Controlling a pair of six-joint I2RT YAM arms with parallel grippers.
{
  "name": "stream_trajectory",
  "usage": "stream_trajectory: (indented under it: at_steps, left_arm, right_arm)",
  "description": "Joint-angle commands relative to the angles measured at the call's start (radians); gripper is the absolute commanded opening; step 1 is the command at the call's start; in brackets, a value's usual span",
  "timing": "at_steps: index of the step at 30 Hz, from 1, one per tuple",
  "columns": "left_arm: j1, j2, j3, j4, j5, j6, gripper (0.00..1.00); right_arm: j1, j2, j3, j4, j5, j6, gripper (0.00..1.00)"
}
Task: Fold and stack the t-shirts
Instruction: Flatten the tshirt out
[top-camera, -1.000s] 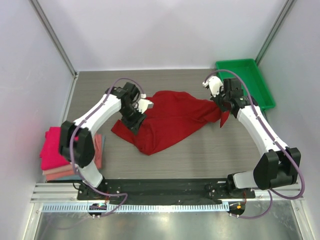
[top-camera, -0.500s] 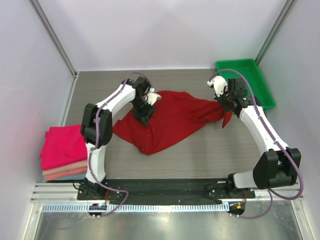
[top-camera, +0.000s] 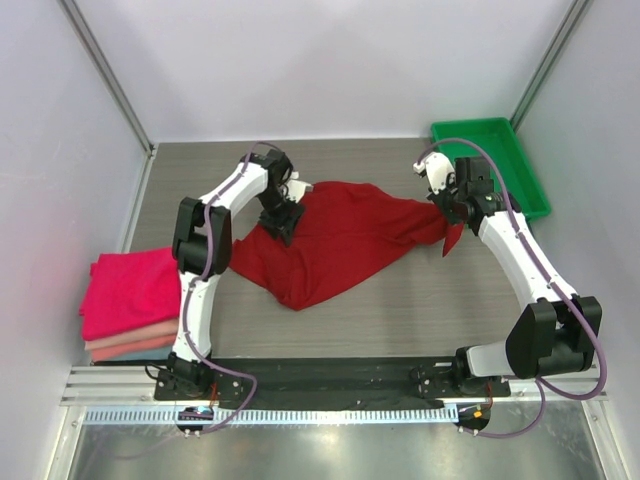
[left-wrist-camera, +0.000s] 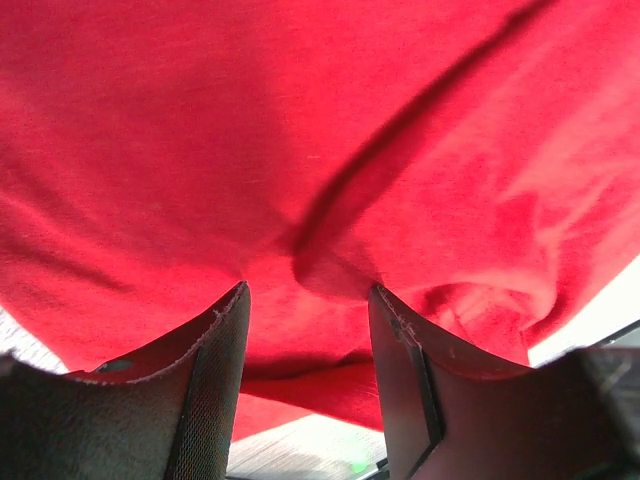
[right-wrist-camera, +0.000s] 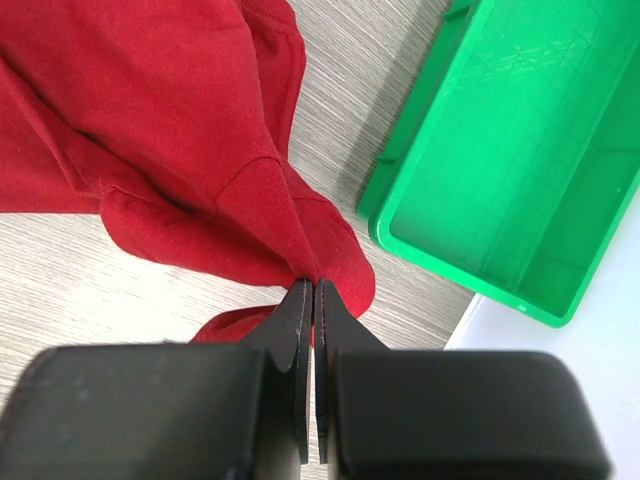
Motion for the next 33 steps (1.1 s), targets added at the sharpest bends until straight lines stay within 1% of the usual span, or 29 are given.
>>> stream_trajectory:
  at_steps: [1,5,10,13,16,17,19,22,24,25,28,31,32,33]
  left_arm:
    - [0.02,0.013,0.045,-0.02,0.048,-0.011,0.52]
    - [0.026,0.056,0.08,-0.035,0.12,-0.009,0.5]
    - [0.024,0.056,0.076,-0.056,0.196,0.003,0.43]
    - [0.026,0.054,0.062,-0.064,0.207,0.006,0.4]
    - [0.024,0.056,0.061,-0.064,0.207,0.008,0.33]
    - [0.024,0.056,0.061,-0.067,0.208,0.009,0.3]
    - [0.026,0.054,0.059,-0.067,0.207,0.009,0.27]
    - [0.024,0.045,0.05,-0.07,0.202,0.008,0.22]
    - [0.026,0.039,0.036,-0.073,0.197,0.012,0.06]
    - [0.03,0.033,0.034,-0.079,0.196,0.011,0.0]
    - [0.055,-0.019,0.036,-0.113,0.187,0.025,0.0]
    - [0.105,-0.07,0.138,-0.222,0.196,0.081,0.0]
    - [0.122,-0.088,0.212,-0.243,0.203,0.089,0.0]
    - [0.154,-0.122,0.25,-0.269,0.207,0.101,0.0]
  right_arm:
    - [-0.007,-0.019,0.024,0.035,-0.003,0.012,0.01]
    - [-0.007,-0.01,0.03,0.035,0.0,0.012,0.01]
    - [-0.013,-0.002,0.037,0.035,0.005,0.008,0.01]
    - [-0.017,-0.001,0.036,0.036,0.0,0.009,0.01]
    - [-0.018,0.002,0.036,0.036,-0.003,0.009,0.01]
    - [-0.02,0.005,0.039,0.035,-0.004,0.009,0.01]
    - [-0.02,0.01,0.042,0.035,-0.007,0.009,0.01]
    - [-0.023,0.015,0.047,0.039,-0.007,0.008,0.01]
    - [-0.023,0.016,0.048,0.039,-0.007,0.008,0.01]
    - [-0.024,0.016,0.051,0.042,-0.007,0.008,0.01]
    - [-0.026,0.019,0.082,0.044,-0.006,0.027,0.01]
    - [-0.03,0.039,0.169,0.051,0.002,0.06,0.01]
    - [-0.033,0.054,0.195,0.059,0.008,0.07,0.01]
    - [-0.035,0.067,0.258,0.065,0.023,0.08,0.01]
